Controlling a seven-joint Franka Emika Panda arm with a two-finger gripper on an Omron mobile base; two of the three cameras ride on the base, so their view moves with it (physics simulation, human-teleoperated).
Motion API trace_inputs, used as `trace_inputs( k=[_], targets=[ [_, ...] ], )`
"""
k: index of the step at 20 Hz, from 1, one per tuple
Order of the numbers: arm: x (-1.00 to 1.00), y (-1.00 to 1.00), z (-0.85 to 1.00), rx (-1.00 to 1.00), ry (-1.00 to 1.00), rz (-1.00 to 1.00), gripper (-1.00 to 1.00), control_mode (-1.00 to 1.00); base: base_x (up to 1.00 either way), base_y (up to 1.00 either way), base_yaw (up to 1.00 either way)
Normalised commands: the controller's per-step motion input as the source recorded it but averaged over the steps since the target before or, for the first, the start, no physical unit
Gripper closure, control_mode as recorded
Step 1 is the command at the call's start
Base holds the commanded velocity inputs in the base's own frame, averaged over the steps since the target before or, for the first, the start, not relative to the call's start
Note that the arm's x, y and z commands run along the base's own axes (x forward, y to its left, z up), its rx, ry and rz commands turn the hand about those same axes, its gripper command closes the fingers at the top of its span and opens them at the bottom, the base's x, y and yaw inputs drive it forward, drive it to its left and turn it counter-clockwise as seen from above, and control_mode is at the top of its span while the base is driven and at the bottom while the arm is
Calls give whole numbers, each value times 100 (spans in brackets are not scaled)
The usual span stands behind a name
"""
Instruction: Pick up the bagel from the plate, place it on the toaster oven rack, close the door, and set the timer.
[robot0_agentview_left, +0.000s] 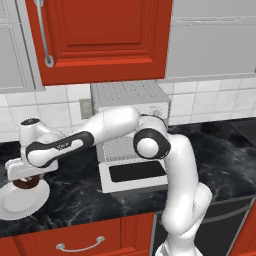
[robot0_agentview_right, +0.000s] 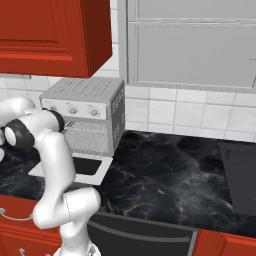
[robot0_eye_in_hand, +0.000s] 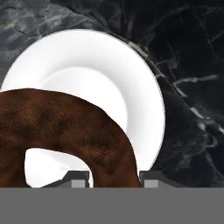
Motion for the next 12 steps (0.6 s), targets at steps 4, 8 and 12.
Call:
trace_inputs(
  k=[4, 8, 12],
  targets=[
    [-3, -99, 66, 0, 1, -5, 100, -100, 0, 0, 0],
    [-8, -100, 35, 1, 6, -5, 100, -100, 0, 0, 0],
    [-7, -100, 5, 0, 3, -5, 100, -100, 0, 0, 0]
  ],
)
